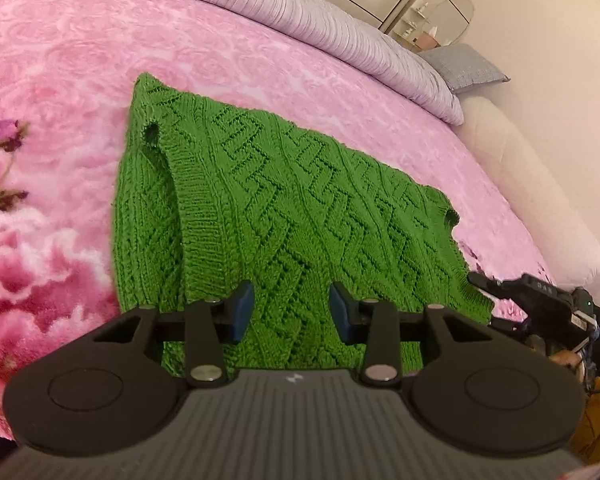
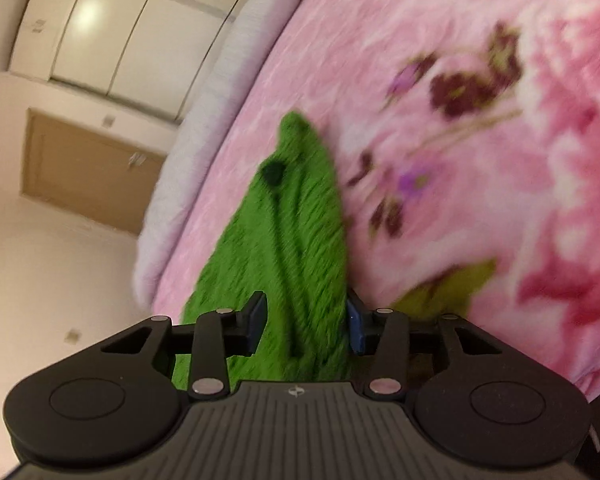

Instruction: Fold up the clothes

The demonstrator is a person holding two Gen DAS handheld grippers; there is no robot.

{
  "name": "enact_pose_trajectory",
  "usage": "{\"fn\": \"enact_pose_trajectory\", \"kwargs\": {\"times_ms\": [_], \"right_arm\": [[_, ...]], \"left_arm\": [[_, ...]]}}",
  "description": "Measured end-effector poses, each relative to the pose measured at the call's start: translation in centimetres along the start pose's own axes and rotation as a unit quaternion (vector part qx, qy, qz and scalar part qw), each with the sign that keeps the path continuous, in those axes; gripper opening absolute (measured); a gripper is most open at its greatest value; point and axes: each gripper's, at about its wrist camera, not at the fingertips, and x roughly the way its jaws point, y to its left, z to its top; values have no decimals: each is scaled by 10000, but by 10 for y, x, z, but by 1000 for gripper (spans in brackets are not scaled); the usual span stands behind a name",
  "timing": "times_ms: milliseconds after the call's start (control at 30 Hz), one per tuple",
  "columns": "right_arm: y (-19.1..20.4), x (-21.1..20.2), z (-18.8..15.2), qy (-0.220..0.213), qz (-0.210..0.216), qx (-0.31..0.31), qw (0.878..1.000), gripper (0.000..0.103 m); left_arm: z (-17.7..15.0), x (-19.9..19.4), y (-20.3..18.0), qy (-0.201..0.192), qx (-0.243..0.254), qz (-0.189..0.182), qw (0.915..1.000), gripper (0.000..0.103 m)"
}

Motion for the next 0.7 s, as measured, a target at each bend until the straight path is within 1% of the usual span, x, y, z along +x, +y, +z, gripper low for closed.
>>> {"fn": "enact_pose_trajectory", "kwargs": {"times_ms": [33, 100, 133, 167, 233, 300, 333, 367, 400, 433, 467, 500, 533, 567, 600, 633, 667, 700], "right_arm": [[-1, 0, -3, 70, -3, -11, 10000, 44], [-2, 0, -9, 210, -9, -32, 9998, 33], [-3, 0, -12, 240, -13, -8, 9997, 31], [-4, 0, -13, 193, -50, 80, 9998, 26], [1, 1, -13, 140, -279, 177, 9994, 23], [17, 4, -12, 132, -692, 8, 9975, 21], [30, 6, -12, 134, -1007, -173, 9947, 20], [44, 9, -12, 135, -1353, -421, 9898, 20], [65, 14, -16, 108, -1755, -939, 9799, 19], [90, 21, -27, 26, -2125, -1730, 9617, 19], [116, 28, -38, -57, -2479, -2507, 9358, 19], [141, 35, -52, -150, -2747, -3281, 9037, 19], [164, 44, -73, -255, -2811, -4079, 8683, 19], [184, 52, -97, -324, -2747, -4817, 8315, 19], [198, 60, -118, -360, -2659, -5368, 7999, 19], [207, 66, -138, -335, -2538, -5826, 7714, 19], [215, 75, -158, -248, -2342, -6229, 7460, 19], [218, 84, -173, -133, -2176, -6515, 7267, 19]], "left_arm": [[0, 0, 0, 6, 1, 1, 10000, 35], [1, 2, 1, 29, -7, 12, 10000, 35], [1, 4, 1, 66, 4, 27, 10000, 34], [1, 6, 1, 106, 29, 40, 9999, 33], [0, 10, 0, 154, 143, 72, 9998, 30], [0, 11, 3, 154, 109, 85, 9998, 24], [0, 10, 5, 149, 56, 80, 9998, 22], [0, 10, 7, 145, 3, 76, 9999, 20], [0, 9, 9, 139, -49, 65, 9999, 17], [0, 7, 11, 129, -98, 40, 9999, 16], [0, 5, 14, 113, -152, 9, 9998, 14], [-1, 2, 17, 87, -216, -38, 9997, 14], [-1, 0, 19, 60, -280, -85, 9996, 14], [-2, -3, 22, 30, -351, -132, 9993, 14], [-3, -7, 26, -8, -437, -180, 9989, 14], [-3, -10, 29, -45, -520, -221, 9984, 14], [-4, -14, 32, -79, -606, -248, 9978, 14], [-4, -18, 36, -114, -704, -277, 9971, 14]]}}
